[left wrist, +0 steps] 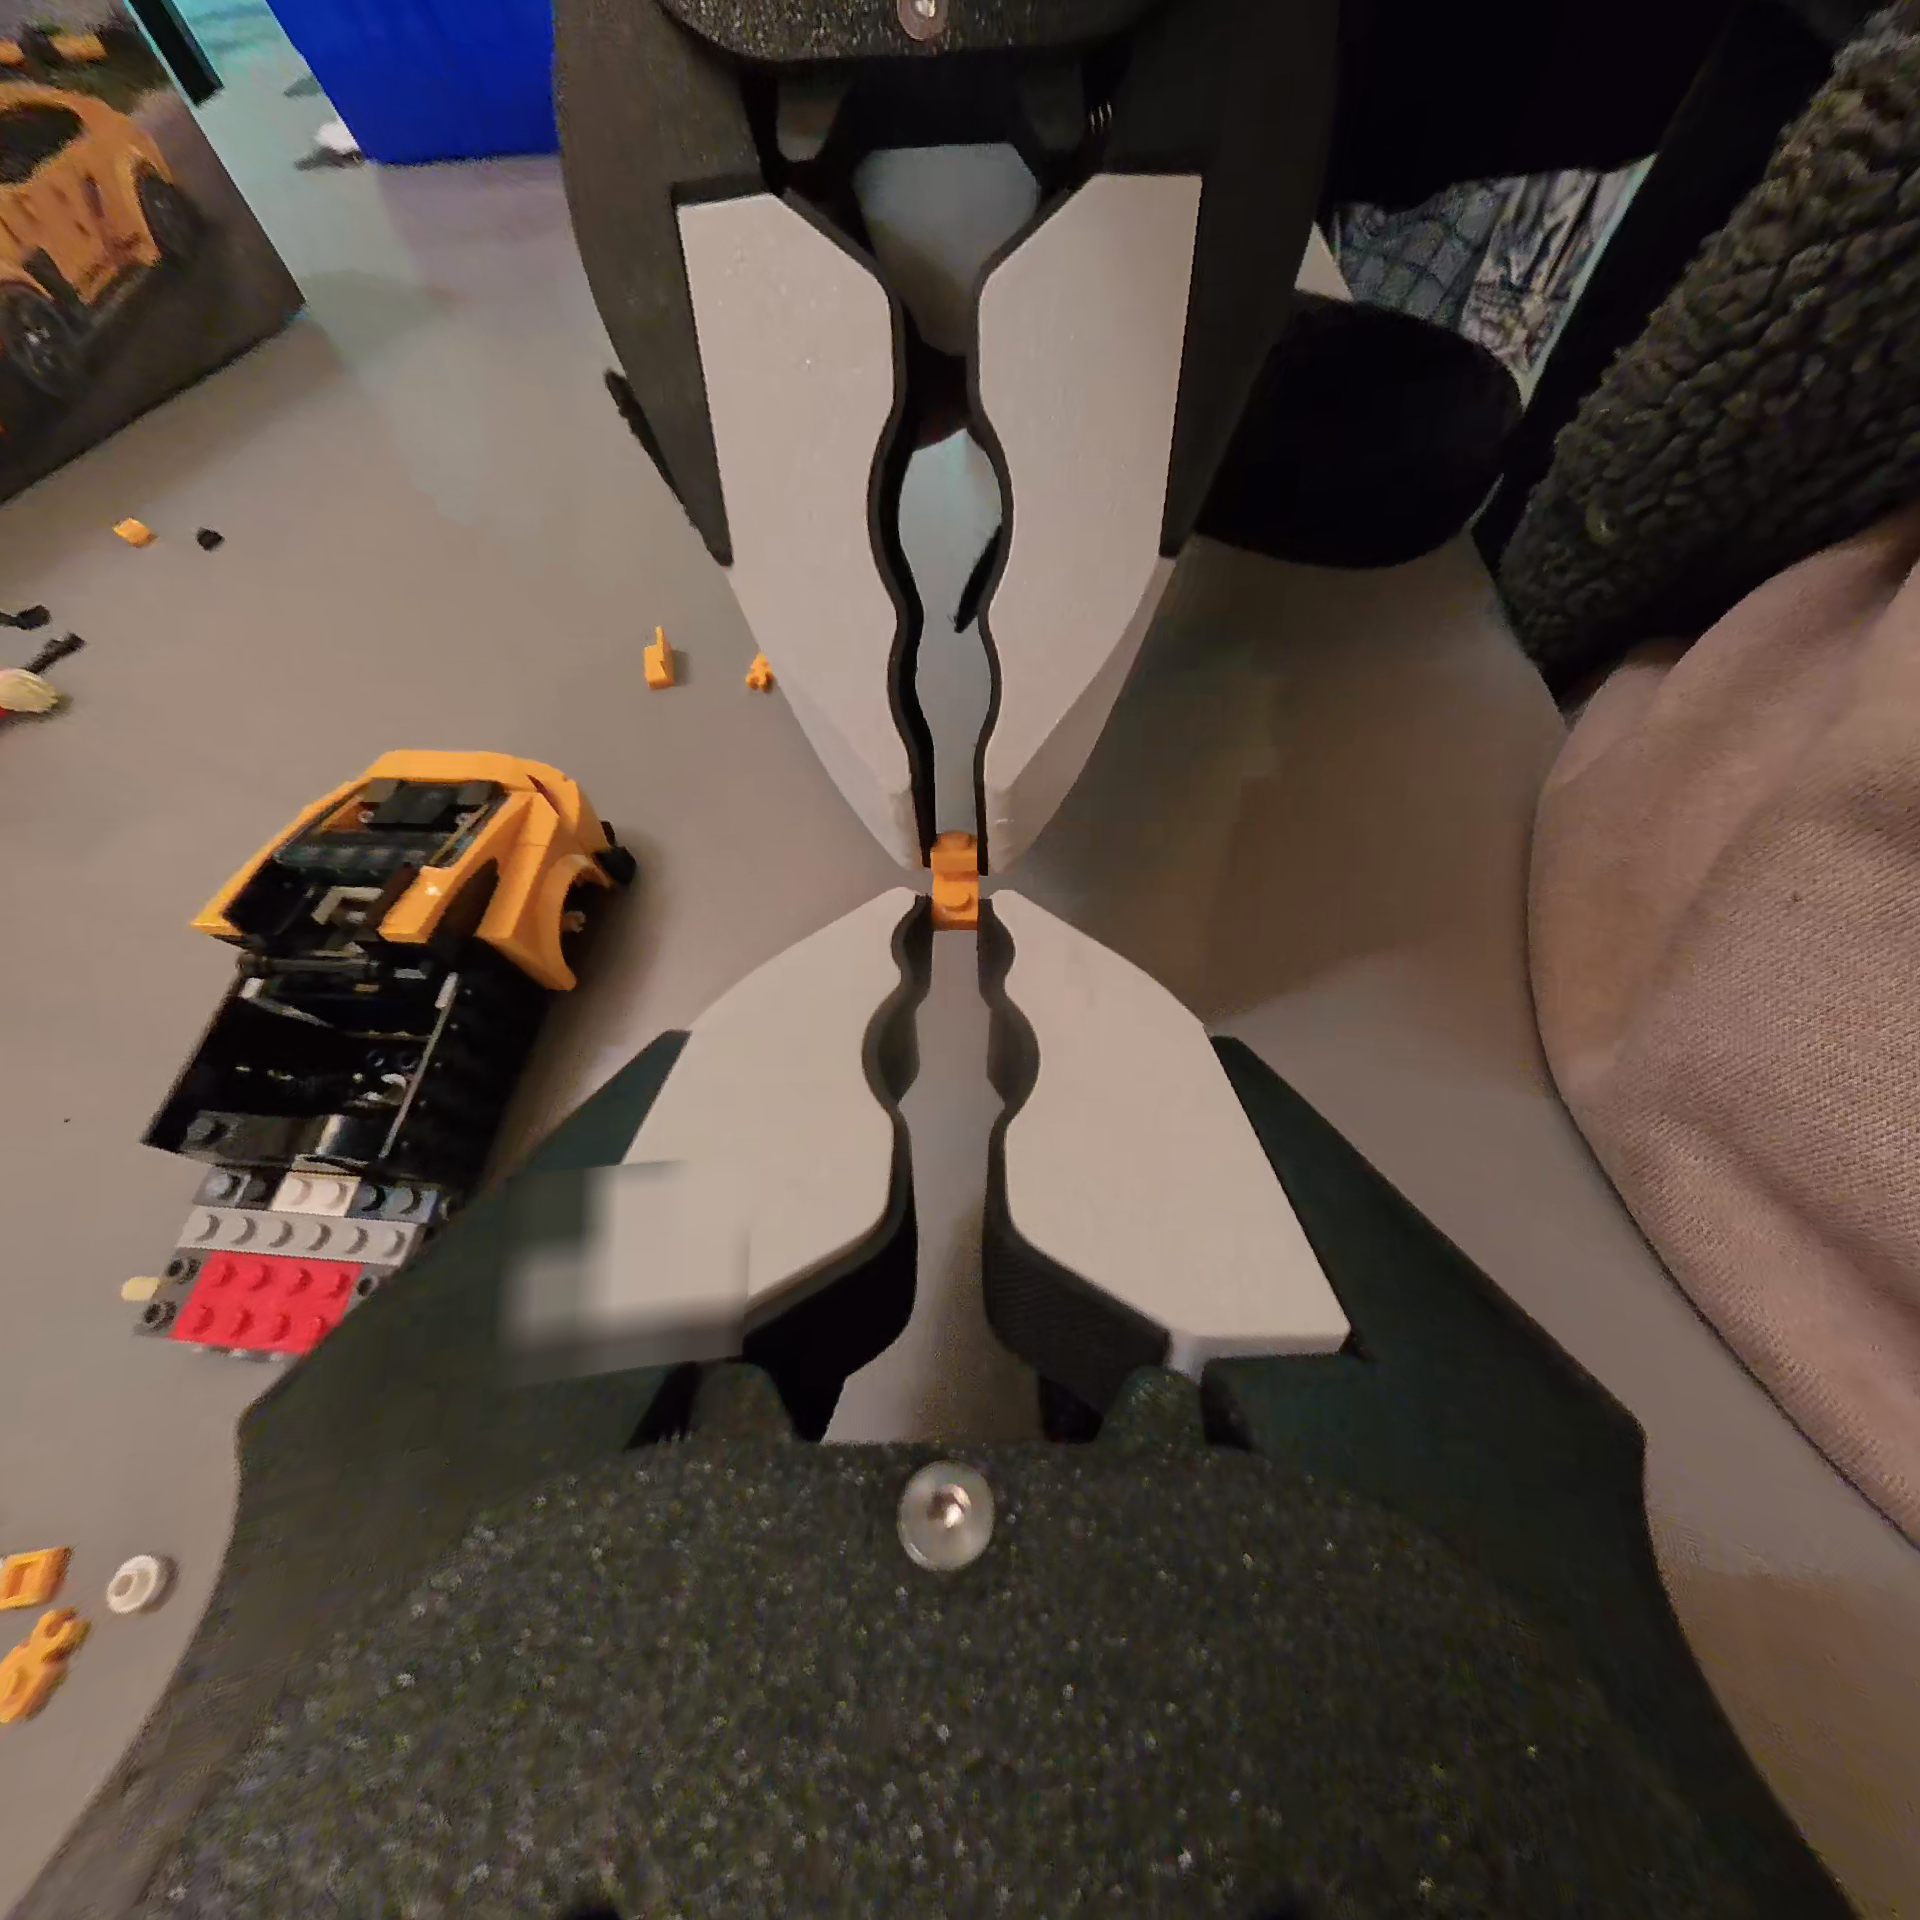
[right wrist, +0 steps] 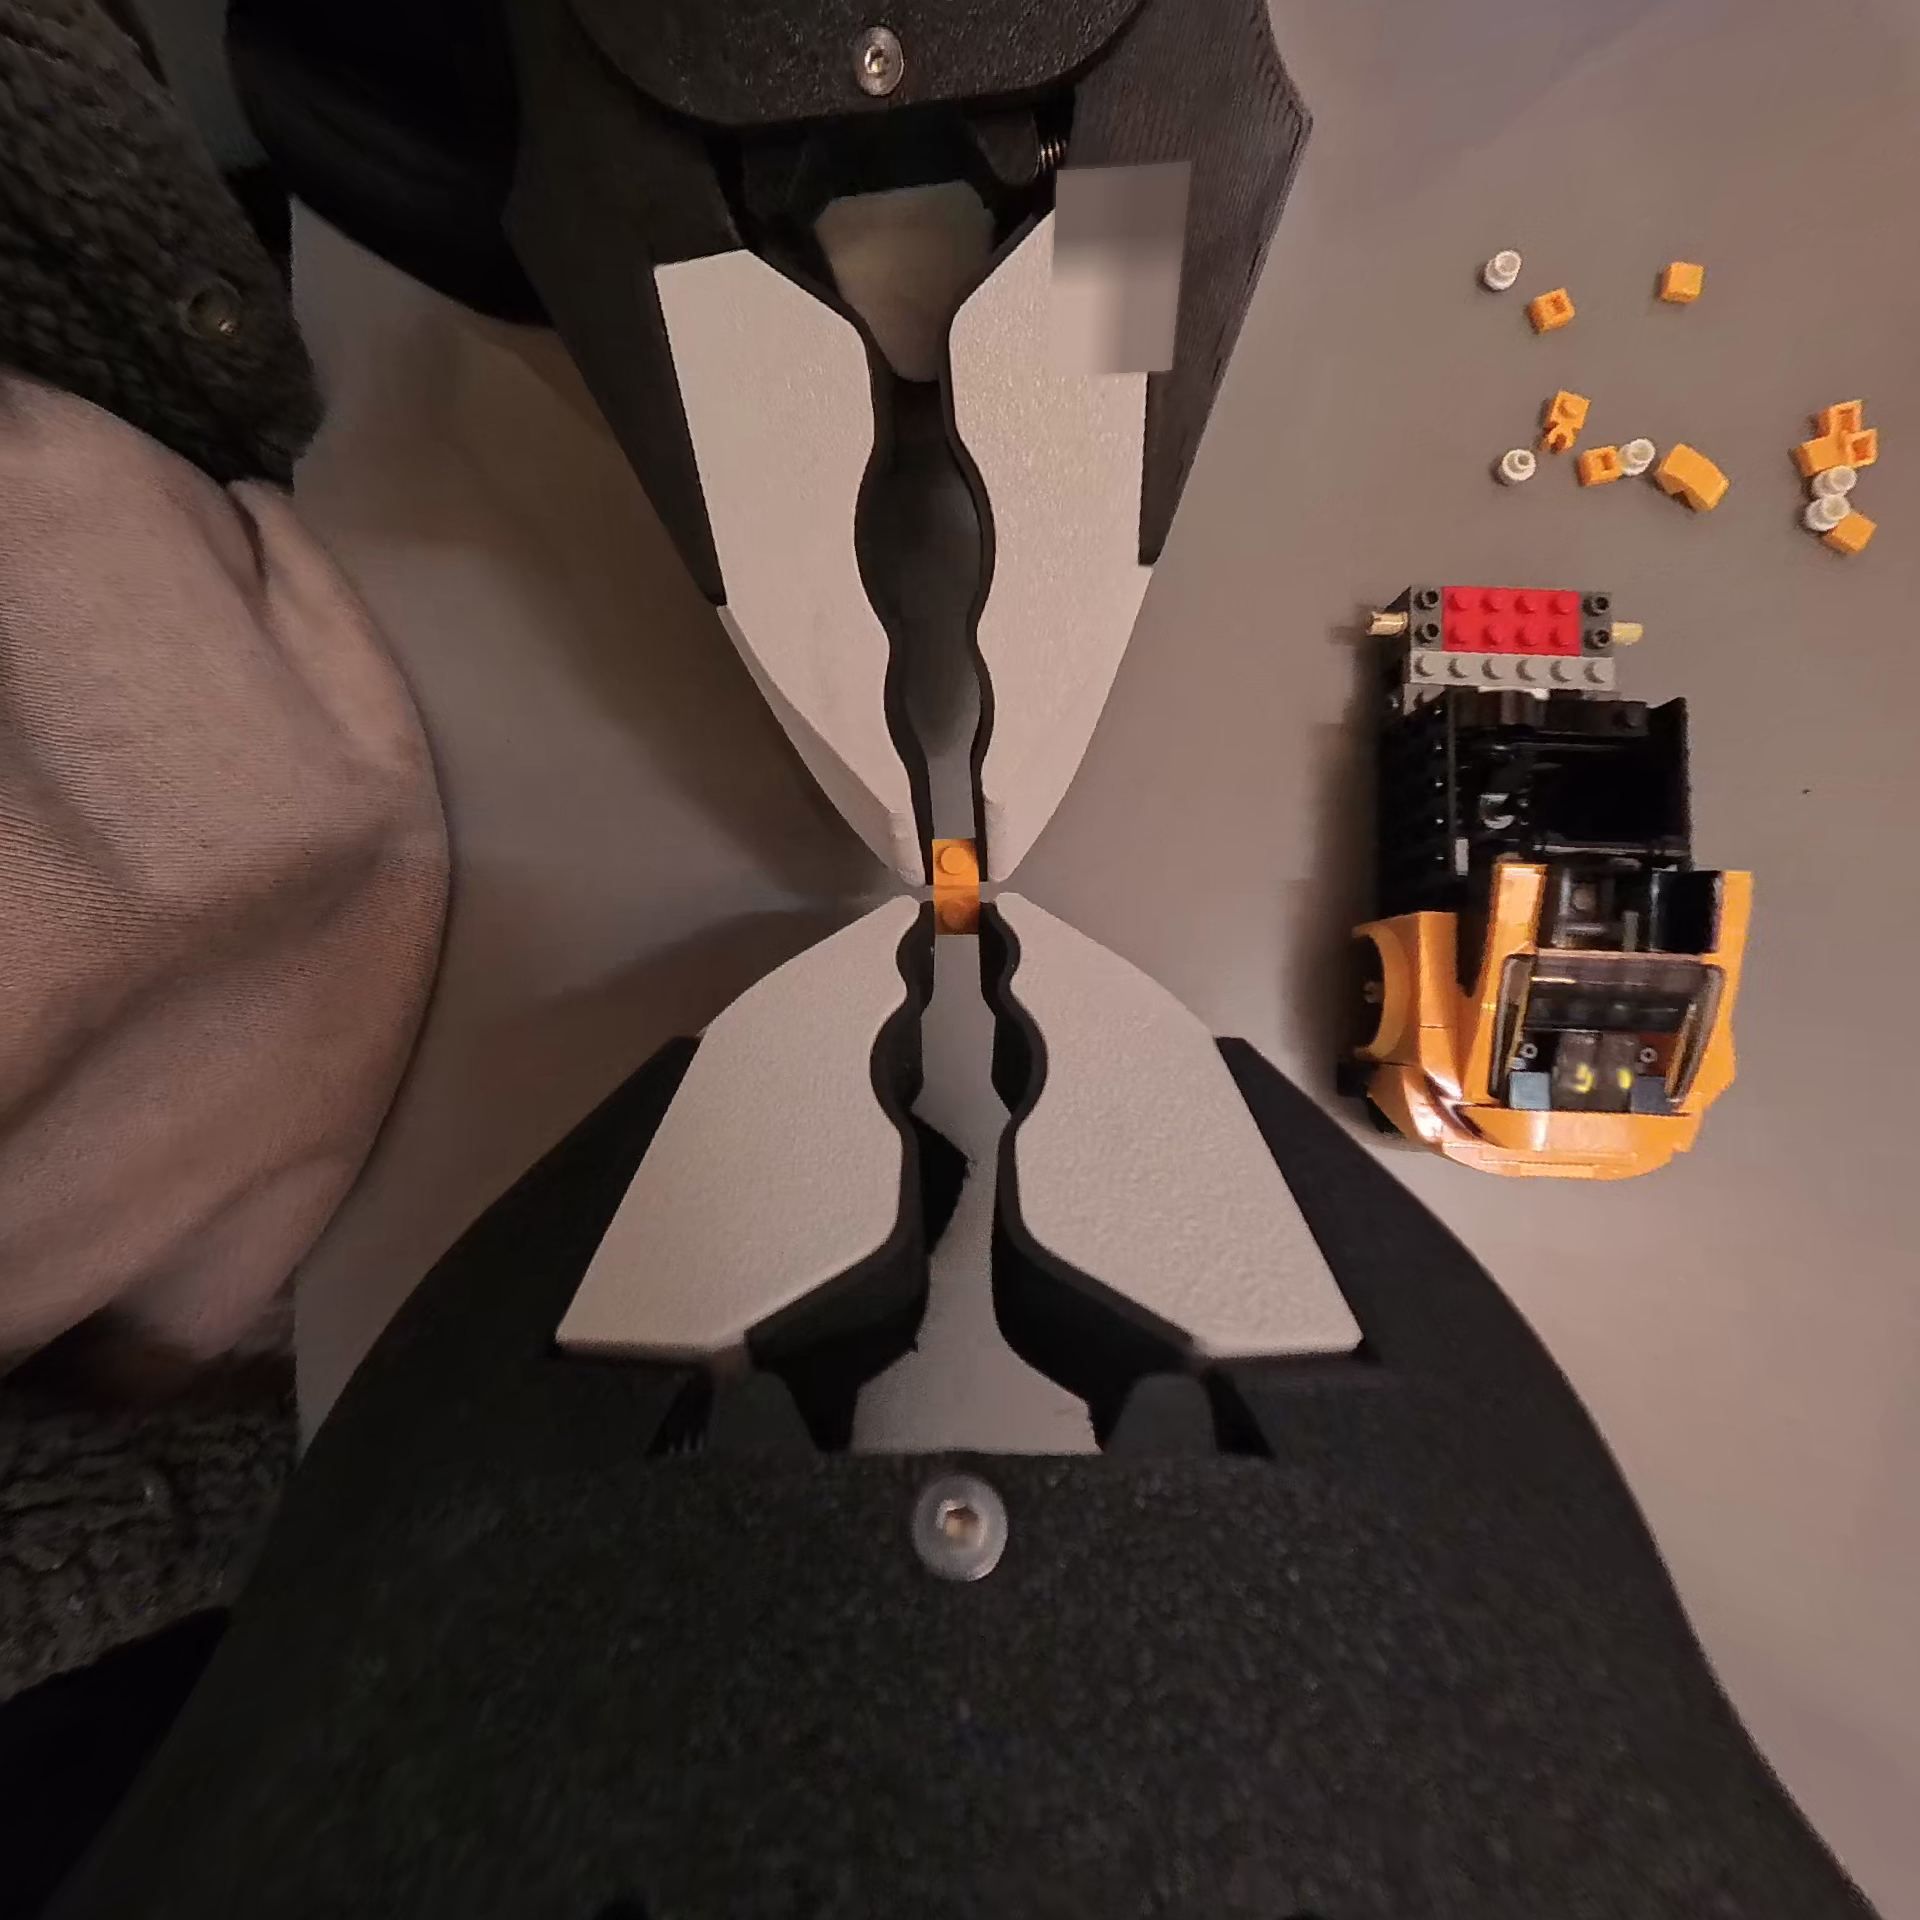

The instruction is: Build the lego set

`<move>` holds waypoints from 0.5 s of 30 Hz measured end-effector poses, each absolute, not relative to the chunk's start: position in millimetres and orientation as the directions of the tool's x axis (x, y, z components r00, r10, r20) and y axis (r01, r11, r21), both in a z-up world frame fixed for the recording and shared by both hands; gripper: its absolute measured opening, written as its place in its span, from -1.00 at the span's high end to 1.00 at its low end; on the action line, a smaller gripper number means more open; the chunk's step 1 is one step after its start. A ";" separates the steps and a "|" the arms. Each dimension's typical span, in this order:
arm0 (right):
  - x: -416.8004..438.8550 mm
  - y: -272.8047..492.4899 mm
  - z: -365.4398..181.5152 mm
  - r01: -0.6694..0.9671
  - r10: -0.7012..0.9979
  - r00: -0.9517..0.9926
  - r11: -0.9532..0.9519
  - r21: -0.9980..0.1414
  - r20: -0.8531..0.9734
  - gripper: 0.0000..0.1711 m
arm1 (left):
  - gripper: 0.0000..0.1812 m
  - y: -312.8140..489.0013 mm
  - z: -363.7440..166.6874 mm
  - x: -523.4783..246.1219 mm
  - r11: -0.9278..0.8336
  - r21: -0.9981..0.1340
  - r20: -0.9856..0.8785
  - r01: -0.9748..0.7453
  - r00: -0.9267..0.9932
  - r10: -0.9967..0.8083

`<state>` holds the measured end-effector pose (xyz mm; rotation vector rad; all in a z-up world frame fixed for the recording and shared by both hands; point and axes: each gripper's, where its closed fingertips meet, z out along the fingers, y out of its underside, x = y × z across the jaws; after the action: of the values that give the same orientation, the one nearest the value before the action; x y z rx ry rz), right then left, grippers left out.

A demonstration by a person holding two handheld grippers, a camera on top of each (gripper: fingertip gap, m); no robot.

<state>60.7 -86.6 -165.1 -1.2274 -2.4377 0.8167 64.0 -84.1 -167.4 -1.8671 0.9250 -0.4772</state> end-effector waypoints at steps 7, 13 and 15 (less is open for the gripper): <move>58.8 -86.3 -153.1 0.646 0.786 -0.616 0.541 -0.538 0.050 0.89 | 0.92 -84.6 -153.6 62.2 -0.209 -0.911 -0.080 -0.356 0.649 -0.757; 56.9 -88.2 -147.9 0.650 0.782 -0.619 0.561 -0.512 0.072 0.88 | 0.92 -86.2 -147.0 60.4 -0.186 -0.920 -0.095 -0.345 0.656 -0.749; 56.5 -88.2 -146.6 0.651 0.782 -0.618 0.566 -0.507 0.079 0.88 | 0.92 -86.9 -145.9 60.5 -0.184 -0.921 -0.095 -0.344 0.656 -0.749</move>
<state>56.5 -88.2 -146.6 -1.1806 -2.5073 0.6334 60.5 -86.9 -145.9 -1.7831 0.8783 -0.4636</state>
